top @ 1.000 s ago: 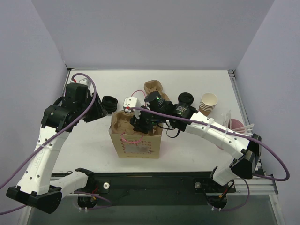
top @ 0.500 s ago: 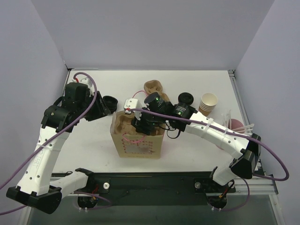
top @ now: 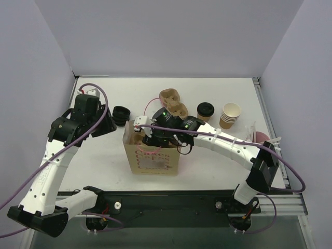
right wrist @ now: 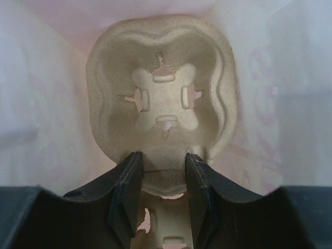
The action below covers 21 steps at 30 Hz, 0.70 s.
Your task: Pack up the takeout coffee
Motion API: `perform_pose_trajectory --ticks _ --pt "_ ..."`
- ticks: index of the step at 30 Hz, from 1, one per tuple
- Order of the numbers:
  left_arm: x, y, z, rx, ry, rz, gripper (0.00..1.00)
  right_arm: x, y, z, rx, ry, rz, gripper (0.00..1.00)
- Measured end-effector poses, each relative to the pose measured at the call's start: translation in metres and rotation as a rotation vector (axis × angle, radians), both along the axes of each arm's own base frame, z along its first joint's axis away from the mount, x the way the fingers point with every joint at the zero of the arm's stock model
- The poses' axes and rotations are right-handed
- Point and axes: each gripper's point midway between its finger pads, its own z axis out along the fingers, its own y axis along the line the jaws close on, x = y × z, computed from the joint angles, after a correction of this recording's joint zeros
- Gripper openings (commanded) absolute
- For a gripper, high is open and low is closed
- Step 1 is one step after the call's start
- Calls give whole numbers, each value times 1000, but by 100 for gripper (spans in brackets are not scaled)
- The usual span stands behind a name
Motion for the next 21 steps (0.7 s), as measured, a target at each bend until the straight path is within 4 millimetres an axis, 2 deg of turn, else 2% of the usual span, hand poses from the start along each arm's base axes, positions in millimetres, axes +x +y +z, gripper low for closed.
perform_pose_trajectory --ticks 7,11,16,19,21 --pt "0 25 -4 96 6 111 60 -2 -1 -27 -28 36 -12 31" --pt "0 27 -9 88 24 139 60 -4 -1 -37 -25 55 -23 34" --pt "-6 29 -25 85 72 157 60 -7 -1 -49 -16 80 -40 38" --pt "-7 29 -27 81 82 158 60 -7 0 -58 -15 94 -55 45" --pt "-7 28 -27 77 82 157 60 -6 0 -66 -14 105 -69 54"
